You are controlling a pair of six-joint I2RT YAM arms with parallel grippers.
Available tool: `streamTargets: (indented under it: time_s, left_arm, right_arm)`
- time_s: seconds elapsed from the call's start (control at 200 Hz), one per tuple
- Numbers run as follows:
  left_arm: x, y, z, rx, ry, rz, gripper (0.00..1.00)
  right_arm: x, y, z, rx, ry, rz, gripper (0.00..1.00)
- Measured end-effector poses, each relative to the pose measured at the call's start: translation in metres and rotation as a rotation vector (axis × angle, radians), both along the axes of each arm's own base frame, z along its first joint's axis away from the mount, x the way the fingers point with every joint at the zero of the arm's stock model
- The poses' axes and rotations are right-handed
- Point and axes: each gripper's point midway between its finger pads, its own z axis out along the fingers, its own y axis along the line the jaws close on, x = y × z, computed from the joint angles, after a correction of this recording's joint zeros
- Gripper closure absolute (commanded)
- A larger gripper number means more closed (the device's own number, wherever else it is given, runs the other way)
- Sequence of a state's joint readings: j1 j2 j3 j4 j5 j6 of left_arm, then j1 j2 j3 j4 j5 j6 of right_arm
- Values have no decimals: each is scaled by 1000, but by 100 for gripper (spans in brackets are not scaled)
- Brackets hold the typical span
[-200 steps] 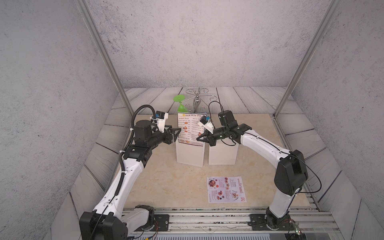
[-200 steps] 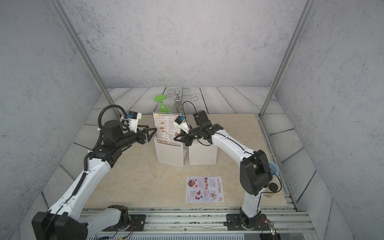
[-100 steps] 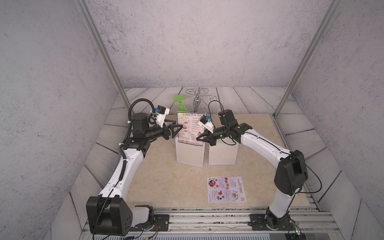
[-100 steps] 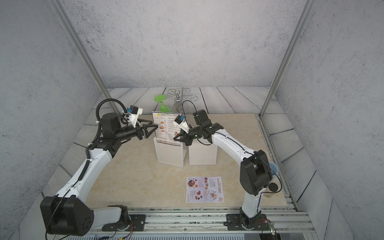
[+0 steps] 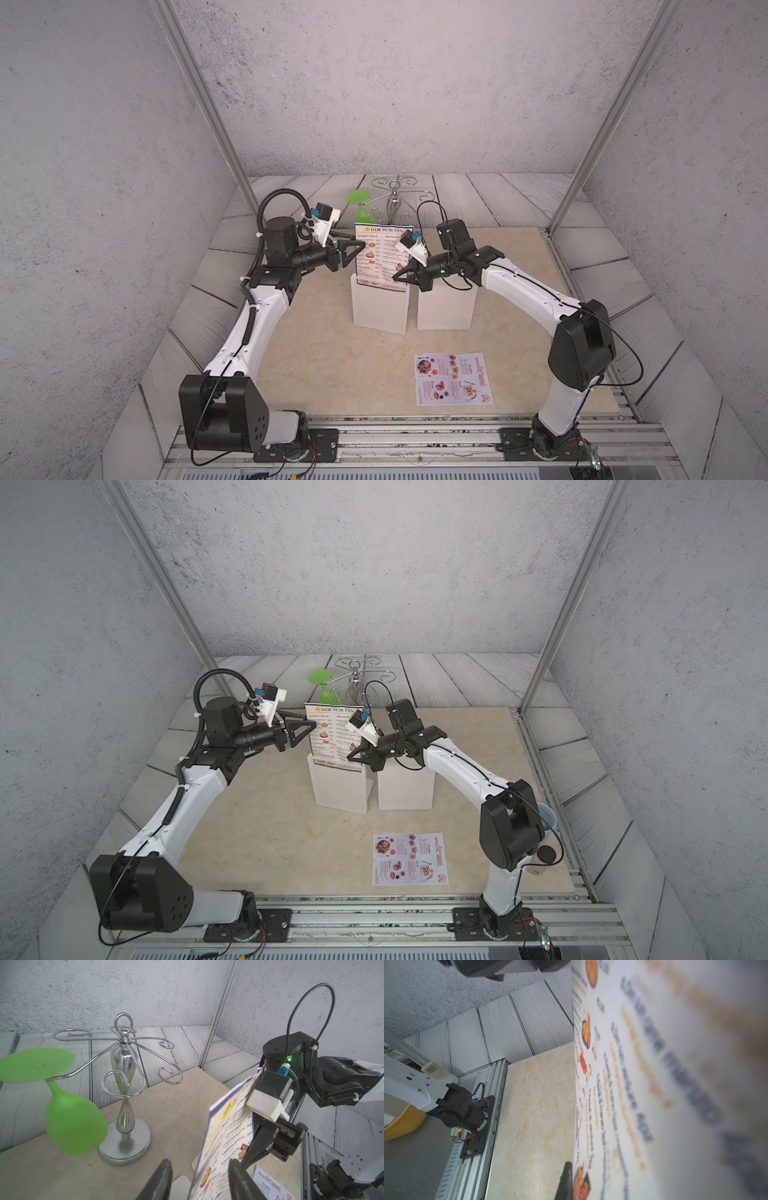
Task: Insert the menus into the narrow rack
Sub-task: Insert the menu into the narrow rack.
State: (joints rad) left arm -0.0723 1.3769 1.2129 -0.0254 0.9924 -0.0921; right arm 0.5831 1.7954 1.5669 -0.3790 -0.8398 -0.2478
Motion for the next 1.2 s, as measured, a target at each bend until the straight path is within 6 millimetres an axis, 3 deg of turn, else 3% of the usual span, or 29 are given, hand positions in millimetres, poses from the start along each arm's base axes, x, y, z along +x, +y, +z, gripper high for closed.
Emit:
streamTargets:
  time_s: [0.165,0.515,1.201]
  left_arm:
    - [1,-1,1,0,-4,-8,67]
    - [1,0,0,-2,-4,-15,78]
    - [4,1,-4,0,-3,-23,92]
  right_arm:
    - [0,0,0,0,0,0,100]
    - [0,0,0,1,0,0,100]
    - [2,1,2,8,-4,-5,96]
